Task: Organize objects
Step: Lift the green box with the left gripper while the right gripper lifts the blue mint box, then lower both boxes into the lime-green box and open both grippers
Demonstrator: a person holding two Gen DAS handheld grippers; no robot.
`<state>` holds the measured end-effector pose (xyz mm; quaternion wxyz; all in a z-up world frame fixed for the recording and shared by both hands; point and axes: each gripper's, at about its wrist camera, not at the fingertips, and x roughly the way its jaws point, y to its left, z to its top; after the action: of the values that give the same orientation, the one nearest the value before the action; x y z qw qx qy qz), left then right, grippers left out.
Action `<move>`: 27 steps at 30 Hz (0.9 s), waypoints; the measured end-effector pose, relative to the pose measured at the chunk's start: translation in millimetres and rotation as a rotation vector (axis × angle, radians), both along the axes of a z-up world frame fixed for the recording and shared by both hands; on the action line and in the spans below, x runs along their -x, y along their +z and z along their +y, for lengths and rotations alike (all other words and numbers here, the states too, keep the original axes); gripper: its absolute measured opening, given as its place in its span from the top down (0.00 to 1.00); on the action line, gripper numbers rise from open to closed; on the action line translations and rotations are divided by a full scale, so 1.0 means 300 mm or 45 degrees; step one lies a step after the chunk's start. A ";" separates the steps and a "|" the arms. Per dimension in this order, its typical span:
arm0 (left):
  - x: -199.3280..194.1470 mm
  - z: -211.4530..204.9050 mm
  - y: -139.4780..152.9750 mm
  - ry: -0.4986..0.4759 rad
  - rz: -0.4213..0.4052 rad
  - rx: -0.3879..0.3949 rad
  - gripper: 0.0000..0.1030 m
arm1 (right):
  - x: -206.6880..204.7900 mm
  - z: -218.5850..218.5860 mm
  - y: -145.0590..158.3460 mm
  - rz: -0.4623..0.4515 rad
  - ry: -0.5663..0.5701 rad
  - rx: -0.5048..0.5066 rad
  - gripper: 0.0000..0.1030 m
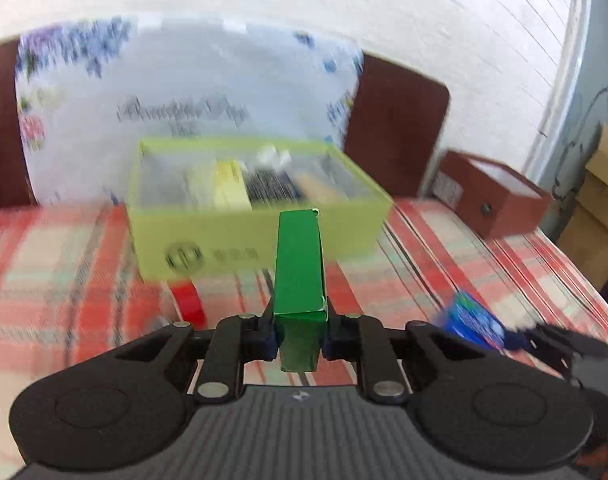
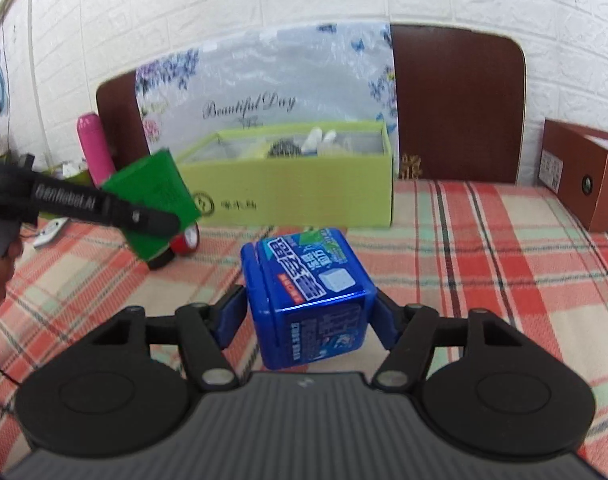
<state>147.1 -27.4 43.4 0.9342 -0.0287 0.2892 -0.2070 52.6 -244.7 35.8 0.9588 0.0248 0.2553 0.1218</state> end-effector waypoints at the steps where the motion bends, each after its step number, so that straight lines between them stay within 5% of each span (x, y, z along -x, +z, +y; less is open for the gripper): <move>1: -0.028 0.011 0.032 0.028 -0.029 -0.005 0.82 | -0.006 0.000 0.009 -0.013 0.004 -0.007 0.37; 7: -0.312 0.067 0.174 0.262 -0.029 0.119 0.82 | -0.061 -0.008 0.025 -0.024 0.032 -0.053 0.37; 14: -0.554 0.035 0.117 0.446 0.105 0.106 0.82 | -0.164 -0.038 0.052 -0.045 0.042 -0.080 0.37; 27: -0.726 0.022 0.001 0.465 0.202 0.010 0.82 | -0.581 0.004 0.156 -0.222 -0.030 0.069 0.37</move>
<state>364.8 -20.7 43.5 0.9304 -0.1007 0.3509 -0.0325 226.8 -243.5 82.6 0.9791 -0.0087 0.1738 0.1052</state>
